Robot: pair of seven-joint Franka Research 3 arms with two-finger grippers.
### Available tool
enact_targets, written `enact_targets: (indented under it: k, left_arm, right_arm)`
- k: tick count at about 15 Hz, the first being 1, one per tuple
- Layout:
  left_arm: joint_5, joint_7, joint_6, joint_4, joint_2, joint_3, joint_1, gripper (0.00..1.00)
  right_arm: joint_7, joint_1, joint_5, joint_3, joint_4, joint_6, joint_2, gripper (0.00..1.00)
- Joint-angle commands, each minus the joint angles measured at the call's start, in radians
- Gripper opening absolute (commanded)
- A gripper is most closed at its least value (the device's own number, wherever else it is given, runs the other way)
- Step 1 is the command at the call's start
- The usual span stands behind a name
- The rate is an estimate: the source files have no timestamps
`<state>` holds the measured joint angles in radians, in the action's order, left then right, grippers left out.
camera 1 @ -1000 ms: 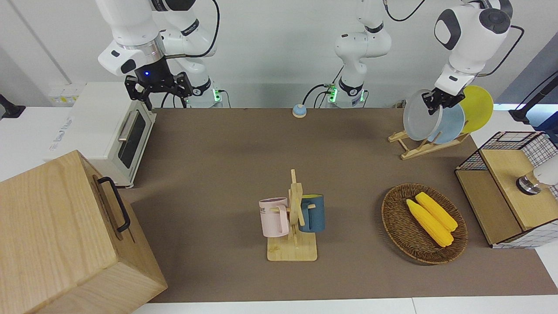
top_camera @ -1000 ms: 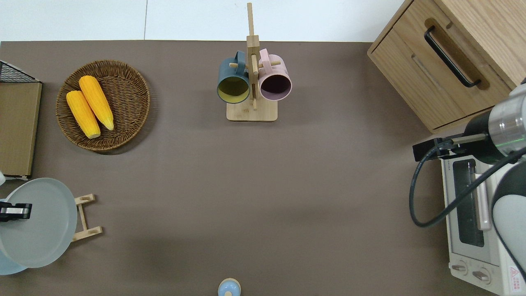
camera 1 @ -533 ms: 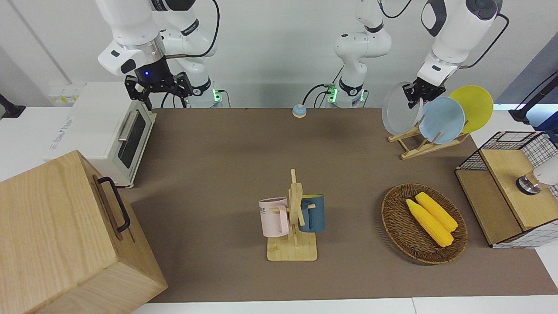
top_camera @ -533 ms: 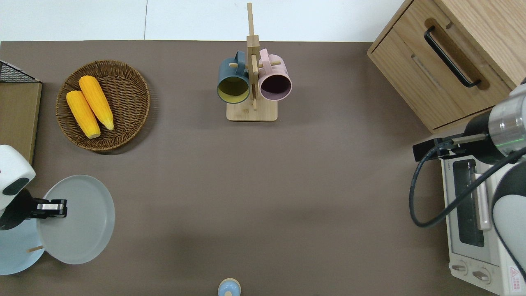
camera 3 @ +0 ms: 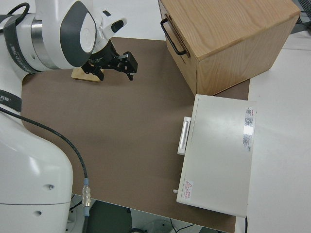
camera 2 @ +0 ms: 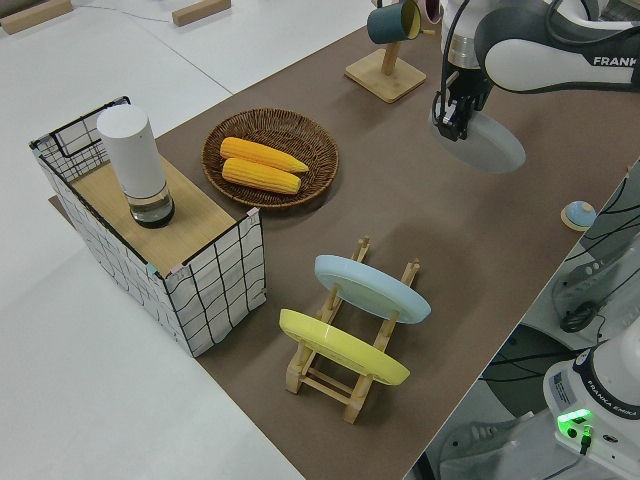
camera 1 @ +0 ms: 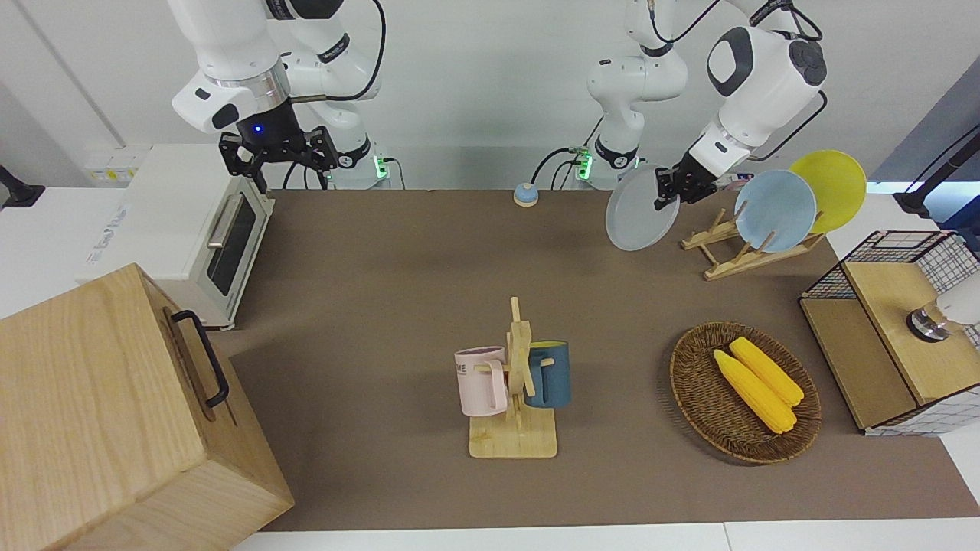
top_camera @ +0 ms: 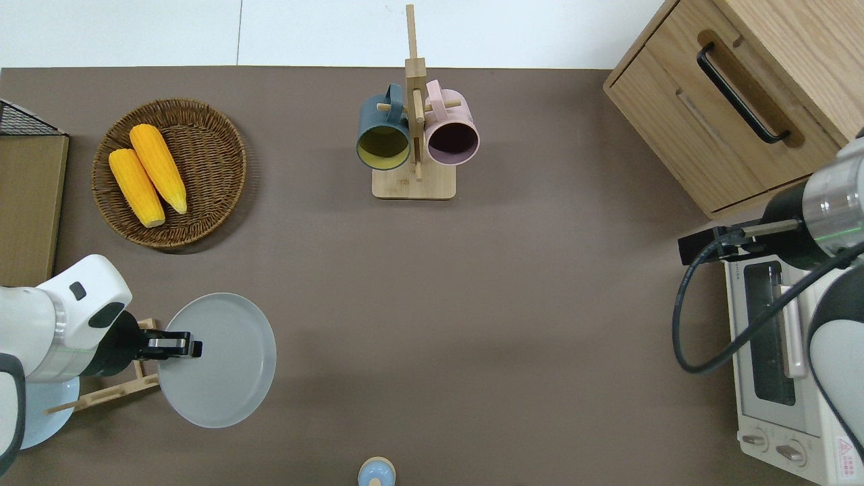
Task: Pick gray plate from low plate rack and place it on table with left arm
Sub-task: 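Lift the gray plate out of the rack, moving it away from the robot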
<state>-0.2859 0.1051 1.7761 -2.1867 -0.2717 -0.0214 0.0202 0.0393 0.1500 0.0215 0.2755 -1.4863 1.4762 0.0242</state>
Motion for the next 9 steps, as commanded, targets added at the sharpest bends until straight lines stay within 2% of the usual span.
enact_targets:
  k: [1, 9]
  left_arm:
    - [-0.097, 0.074, 0.045, -0.054, -0.018, 0.009, -0.008, 0.00]
    - [-0.159, 0.255, 0.106, -0.116, 0.035, 0.026, 0.009, 0.00]
  right_arm:
    - [0.013, 0.019, 0.002, 0.018, 0.009, -0.014, -0.003, 0.983]
    - [0.013, 0.020, 0.002, 0.018, 0.009, -0.014, -0.003, 0.983]
